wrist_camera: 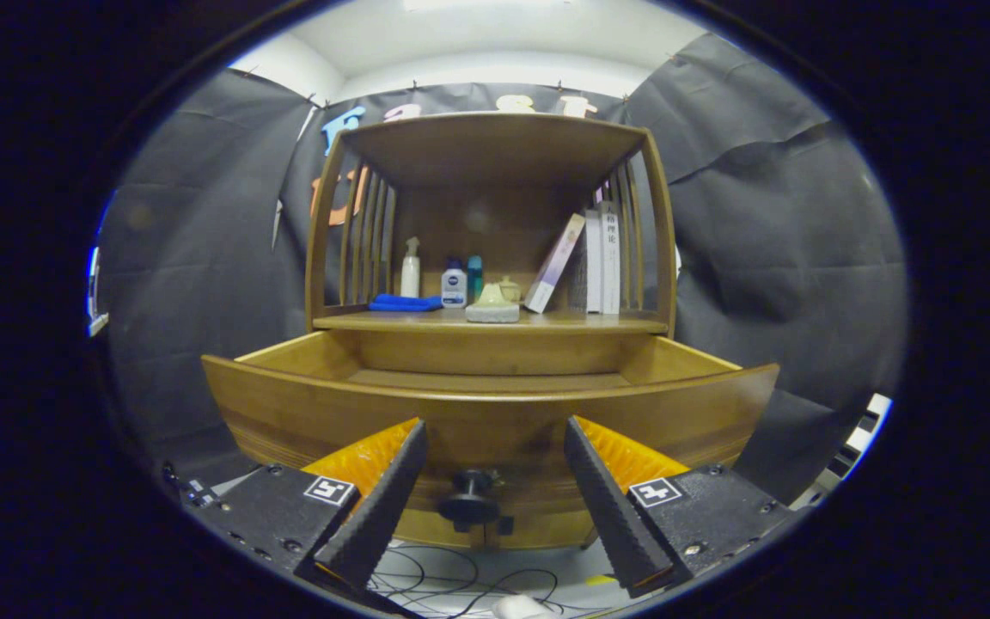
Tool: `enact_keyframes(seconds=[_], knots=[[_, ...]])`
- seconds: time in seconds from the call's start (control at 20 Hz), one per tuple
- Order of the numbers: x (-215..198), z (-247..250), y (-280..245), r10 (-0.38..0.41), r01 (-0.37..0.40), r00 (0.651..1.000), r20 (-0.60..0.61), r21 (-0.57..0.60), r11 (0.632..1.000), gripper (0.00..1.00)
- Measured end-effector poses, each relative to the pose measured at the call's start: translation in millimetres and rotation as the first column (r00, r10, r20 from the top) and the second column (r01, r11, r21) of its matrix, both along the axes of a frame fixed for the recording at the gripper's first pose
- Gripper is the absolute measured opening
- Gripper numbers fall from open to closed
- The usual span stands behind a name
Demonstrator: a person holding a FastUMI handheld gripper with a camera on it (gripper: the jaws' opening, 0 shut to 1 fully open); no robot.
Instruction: Pull open the drawer, take out the items inside it, and place them on the countertop above the cabinet.
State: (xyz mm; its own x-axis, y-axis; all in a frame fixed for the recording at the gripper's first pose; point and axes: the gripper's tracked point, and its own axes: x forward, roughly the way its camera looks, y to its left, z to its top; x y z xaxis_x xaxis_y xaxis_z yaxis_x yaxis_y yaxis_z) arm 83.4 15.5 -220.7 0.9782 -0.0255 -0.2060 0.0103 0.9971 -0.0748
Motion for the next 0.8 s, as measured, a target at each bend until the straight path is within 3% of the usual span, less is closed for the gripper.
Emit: enact_keyframes(seconds=[0.8], knots=[[32.7, -7.6, 8.3, -0.008, 0.008, 1.0, -0.017, 0.044, 0.999, 0.99]])
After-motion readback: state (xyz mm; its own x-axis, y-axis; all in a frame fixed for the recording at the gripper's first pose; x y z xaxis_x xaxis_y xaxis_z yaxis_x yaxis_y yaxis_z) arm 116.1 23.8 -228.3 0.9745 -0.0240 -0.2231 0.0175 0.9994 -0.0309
